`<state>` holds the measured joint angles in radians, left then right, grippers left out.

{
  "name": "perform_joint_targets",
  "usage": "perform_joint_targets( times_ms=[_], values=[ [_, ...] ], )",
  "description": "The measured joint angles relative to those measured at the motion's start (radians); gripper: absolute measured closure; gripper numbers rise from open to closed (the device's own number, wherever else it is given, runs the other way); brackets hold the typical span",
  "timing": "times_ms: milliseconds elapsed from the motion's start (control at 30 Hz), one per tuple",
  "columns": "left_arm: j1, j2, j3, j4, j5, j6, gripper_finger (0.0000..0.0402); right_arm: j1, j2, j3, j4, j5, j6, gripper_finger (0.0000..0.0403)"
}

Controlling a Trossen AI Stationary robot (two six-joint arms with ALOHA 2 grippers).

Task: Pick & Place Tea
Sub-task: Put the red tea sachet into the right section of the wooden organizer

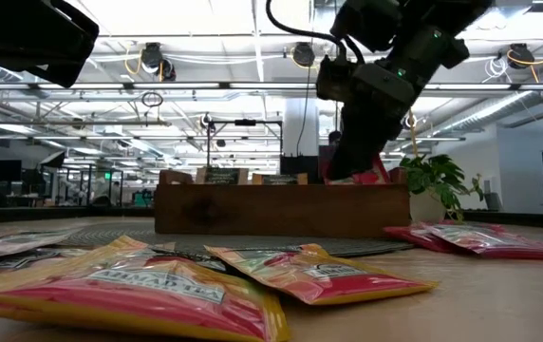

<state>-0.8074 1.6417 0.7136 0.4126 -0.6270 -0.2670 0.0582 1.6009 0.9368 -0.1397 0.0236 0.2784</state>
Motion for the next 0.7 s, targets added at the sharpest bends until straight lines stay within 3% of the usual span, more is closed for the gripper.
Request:
perform_joint_targets(
  times_ms=[433,700],
  values=[
    [0.002,0.0,0.0,0.0,0.0,0.002,0.0371,0.0,0.0,-0.023,0.097,-0.015,-0.022,0.0373],
    [0.002,0.0,0.0,0.0,0.0,-0.001,0.0371,0.0,0.0,-0.023,0.099,-0.046,-0.001,0.0303]
  ],
)
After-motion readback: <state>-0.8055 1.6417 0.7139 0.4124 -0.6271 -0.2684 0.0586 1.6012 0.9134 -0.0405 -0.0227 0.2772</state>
